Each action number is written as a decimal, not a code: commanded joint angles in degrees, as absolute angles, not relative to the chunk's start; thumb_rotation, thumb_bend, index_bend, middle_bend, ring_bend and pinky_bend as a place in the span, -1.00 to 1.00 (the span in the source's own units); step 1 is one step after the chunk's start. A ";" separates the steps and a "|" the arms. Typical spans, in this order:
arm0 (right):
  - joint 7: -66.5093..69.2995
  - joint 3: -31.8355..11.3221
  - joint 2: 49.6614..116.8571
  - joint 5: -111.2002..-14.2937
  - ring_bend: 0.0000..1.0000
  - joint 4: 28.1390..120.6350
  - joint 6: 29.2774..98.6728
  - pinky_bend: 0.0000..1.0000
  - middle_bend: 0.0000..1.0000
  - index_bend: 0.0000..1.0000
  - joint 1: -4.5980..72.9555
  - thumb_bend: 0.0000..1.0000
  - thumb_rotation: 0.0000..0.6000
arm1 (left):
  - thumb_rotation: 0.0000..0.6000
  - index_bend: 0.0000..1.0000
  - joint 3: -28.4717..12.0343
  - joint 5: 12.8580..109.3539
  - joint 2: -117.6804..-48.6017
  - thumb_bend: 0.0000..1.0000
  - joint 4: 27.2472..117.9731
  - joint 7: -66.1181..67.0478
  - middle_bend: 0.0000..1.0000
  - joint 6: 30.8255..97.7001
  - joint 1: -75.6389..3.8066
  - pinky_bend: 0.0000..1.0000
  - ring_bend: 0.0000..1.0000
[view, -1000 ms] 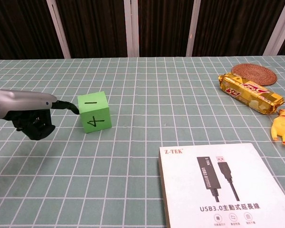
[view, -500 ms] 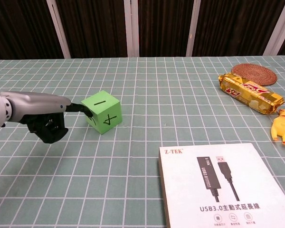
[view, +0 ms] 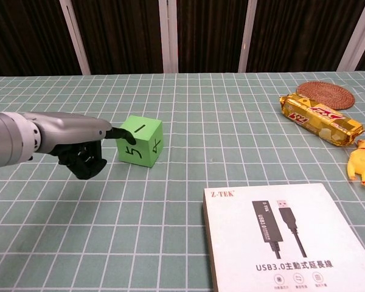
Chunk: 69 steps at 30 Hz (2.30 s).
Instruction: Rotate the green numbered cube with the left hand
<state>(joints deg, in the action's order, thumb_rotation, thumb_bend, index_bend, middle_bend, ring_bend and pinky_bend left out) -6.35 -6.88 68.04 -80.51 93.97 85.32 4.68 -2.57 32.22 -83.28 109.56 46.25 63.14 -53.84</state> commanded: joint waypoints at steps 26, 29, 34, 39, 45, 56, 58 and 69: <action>-7.13 -7.09 68.42 -79.57 -1.00 93.76 84.68 -1.00 -1.00 -0.89 4.91 -0.85 1.00 | 1.00 -0.78 -6.80 25.17 -91.79 0.62 101.64 50.39 0.68 64.20 -60.46 0.40 0.46; -7.23 -7.08 68.45 -79.47 -1.00 93.74 84.55 -1.00 -1.00 -0.89 4.96 -0.85 1.00 | 1.00 -0.78 -7.07 24.79 -92.27 0.62 100.65 50.46 0.68 64.21 -60.74 0.40 0.46; -7.58 -7.13 68.65 -79.18 -1.00 93.57 84.21 -1.00 -1.00 -0.89 5.15 -0.86 1.00 | 1.00 -0.78 -8.28 23.72 -93.05 0.62 98.24 50.50 0.68 64.17 -61.43 0.41 0.46; -8.12 -7.10 68.94 -78.96 -1.00 93.44 83.79 -1.00 -1.00 -0.89 5.37 -0.85 1.00 | 1.00 -0.78 -9.67 21.86 -93.58 0.62 96.18 50.37 0.68 63.46 -62.14 0.41 0.46; -8.64 -7.16 69.18 -78.53 -1.00 93.31 83.51 -1.00 -1.00 -0.89 5.53 -0.85 1.00 | 1.00 -0.77 -10.81 20.04 -94.49 0.62 93.89 51.02 0.68 62.81 -63.32 0.40 0.46; -9.14 -7.11 69.40 -77.98 -1.00 93.24 82.86 -1.00 -1.00 -0.89 5.79 -0.85 1.00 | 1.00 -0.77 -13.24 17.15 -96.27 0.62 91.12 51.43 0.68 63.39 -64.87 0.41 0.46; -9.36 -7.07 69.42 -77.79 -1.00 93.29 82.64 -1.00 -1.00 -0.89 5.84 -0.85 1.00 | 1.00 -0.77 -13.75 16.26 -96.32 0.62 90.93 51.20 0.68 63.28 -64.89 0.41 0.46; -9.60 -7.11 69.49 -77.29 -1.00 93.29 82.30 -1.00 -1.00 -0.89 5.98 -0.85 1.00 | 1.00 -0.77 -14.29 15.18 -97.31 0.62 88.75 52.18 0.68 64.01 -65.60 0.41 0.46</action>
<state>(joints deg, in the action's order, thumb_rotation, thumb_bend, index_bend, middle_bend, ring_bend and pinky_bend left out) -9.60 -7.11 69.49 -77.29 93.29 82.31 5.98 -14.19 15.25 -97.23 88.84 52.14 63.96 -65.53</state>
